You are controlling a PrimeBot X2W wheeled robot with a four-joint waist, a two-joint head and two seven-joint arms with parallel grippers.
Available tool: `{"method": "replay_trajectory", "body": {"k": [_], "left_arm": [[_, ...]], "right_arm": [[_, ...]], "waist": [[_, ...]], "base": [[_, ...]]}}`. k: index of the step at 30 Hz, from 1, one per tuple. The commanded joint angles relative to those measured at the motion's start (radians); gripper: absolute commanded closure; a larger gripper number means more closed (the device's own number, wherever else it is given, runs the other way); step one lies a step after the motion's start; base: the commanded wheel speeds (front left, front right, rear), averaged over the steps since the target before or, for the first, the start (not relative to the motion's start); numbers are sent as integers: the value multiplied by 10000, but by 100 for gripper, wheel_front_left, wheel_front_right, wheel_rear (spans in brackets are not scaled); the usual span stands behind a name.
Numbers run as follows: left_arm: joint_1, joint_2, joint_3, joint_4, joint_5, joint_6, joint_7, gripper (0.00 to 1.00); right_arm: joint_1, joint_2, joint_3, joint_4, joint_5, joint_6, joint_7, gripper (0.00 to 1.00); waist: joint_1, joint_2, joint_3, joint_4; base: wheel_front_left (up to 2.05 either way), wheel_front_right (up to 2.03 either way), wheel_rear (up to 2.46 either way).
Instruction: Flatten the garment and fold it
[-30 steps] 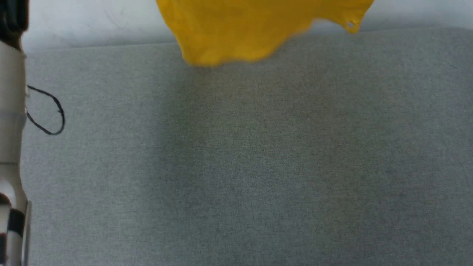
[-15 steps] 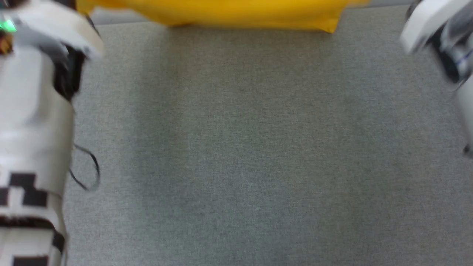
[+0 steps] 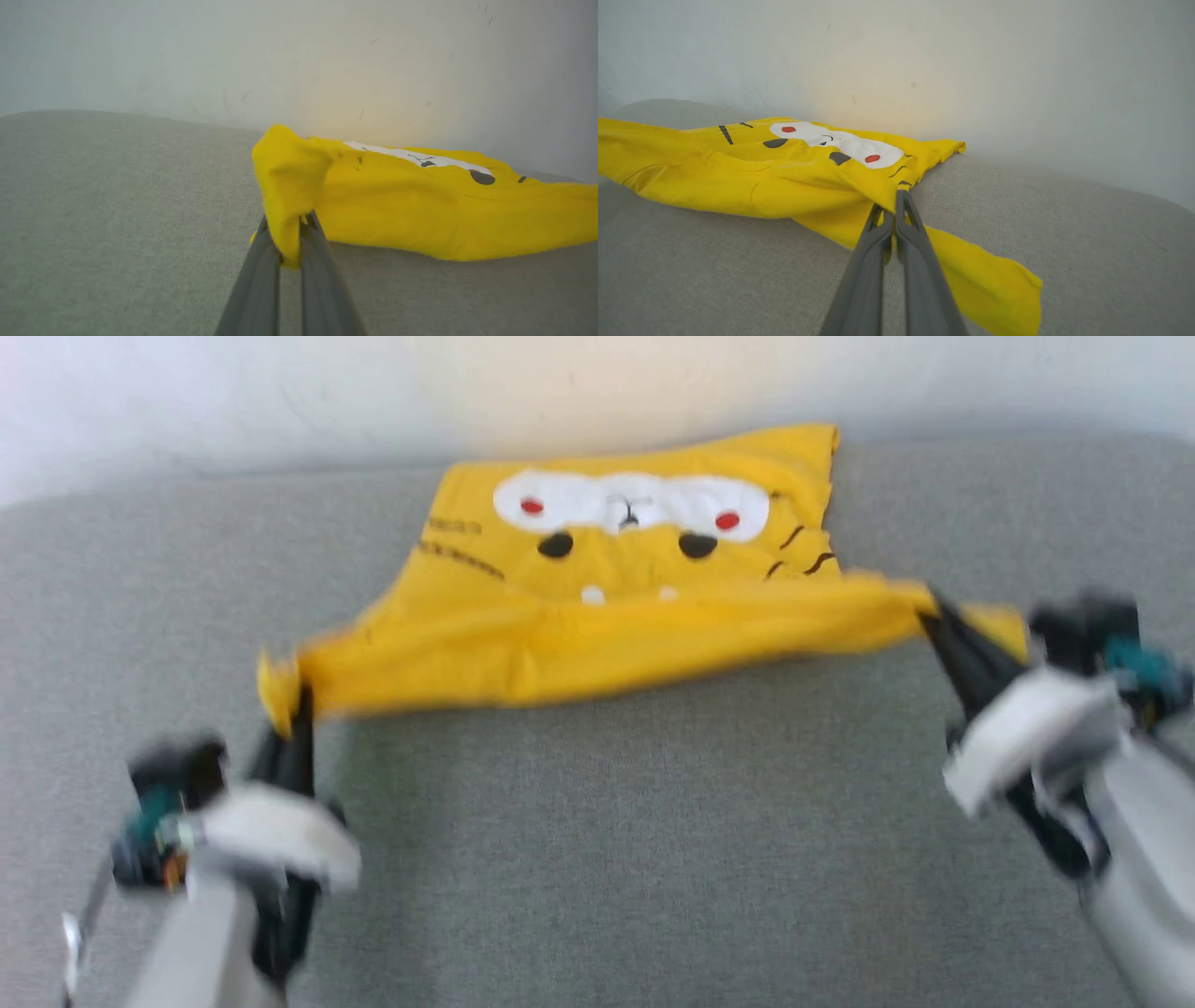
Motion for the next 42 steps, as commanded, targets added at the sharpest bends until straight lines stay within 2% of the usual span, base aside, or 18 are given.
{"method": "replay_trajectory", "body": {"k": [1, 6, 12, 16, 21, 22, 23, 25, 26, 27, 31, 34, 37, 42], "left_arm": [[660, -23, 46, -333, 93, 125, -47, 100], [3042, 49, -30, -2097, 93, 633, 520, 100], [5530, 201, -126, -4429, 111, 1486, 1888, 100], [6751, 264, -281, -5427, 185, 1950, 2672, 100], [7858, 161, -484, -6237, 13, 2397, 3651, 100], [7966, 167, -485, -6393, 24, 2479, 3740, 100], [8031, 160, -471, -6538, 32, 2554, 3783, 100], [8081, 141, -469, -6775, 41, 2639, 3815, 100], [8075, 114, -465, -6879, 36, 2670, 3801, 100], [8060, 109, -472, -6962, 57, 2698, 3797, 100], [7903, 23, -536, -7257, 111, 2750, 3695, 100], [7692, -101, -645, -7421, 134, 2738, 3578, 100], [7386, -233, -830, -7585, 170, 2665, 3478, 100], [6797, -407, -1078, -7826, 267, 2510, 3213, 100]], "right_arm": [[661, -87, -275, -470, 18, -19, 200, 100], [3465, -62, -1795, -2666, -313, -19, 1480, 100], [6424, 878, -3540, -4975, -1051, -19, 3095, 100], [7946, 1488, -4230, -5821, -1463, -19, 3934, 100], [9334, 1985, -4705, -6133, -1825, -19, 4834, 100], [9508, 2056, -4743, -6169, -1852, -19, 4995, 96], [9627, 2138, -4767, -6218, -1834, -19, 5134, 87], [9714, 2244, -4728, -6396, -1727, -19, 5365, 64], [9659, 2264, -4732, -6554, -1674, -19, 5388, 45], [9573, 2273, -4750, -6712, -1606, -19, 5387, 0], [8874, 2331, -5141, -7174, -1293, -19, 5212, 0], [7804, 2632, -5664, -6781, -904, -19, 4901, 0], [6244, 2500, -5963, -5663, -970, -19, 4568, 0], [3270, 1861, -6159, -3085, -973, -19, 4511, 0]], "waist": [[2, 0, -641, 73], [2, 0, -1085, 8], [2, 0, -1285, -84], [2, 0, -1388, -10], [2, 0, -1442, 179], [2, 0, -1418, 221], [2, 0, -1402, 264], [2, 0, -1356, 351], [2, 0, -1330, 392], [2, 0, -1308, 436], [2, 0, -1127, 631], [2, 0, -931, 870], [2, 0, -609, 1176], [2, 0, 65, 1814]], "base": [[0, 0, 0], [0, 0, 0], [0, 0, 0], [0, 0, 0], [0, 0, 0], [0, 0, 0], [0, 0, 0], [0, 0, 0], [0, 0, 0], [0, 0, 0], [0, 0, 0], [0, 0, 0], [0, 0, 0], [0, 0, 0]]}}
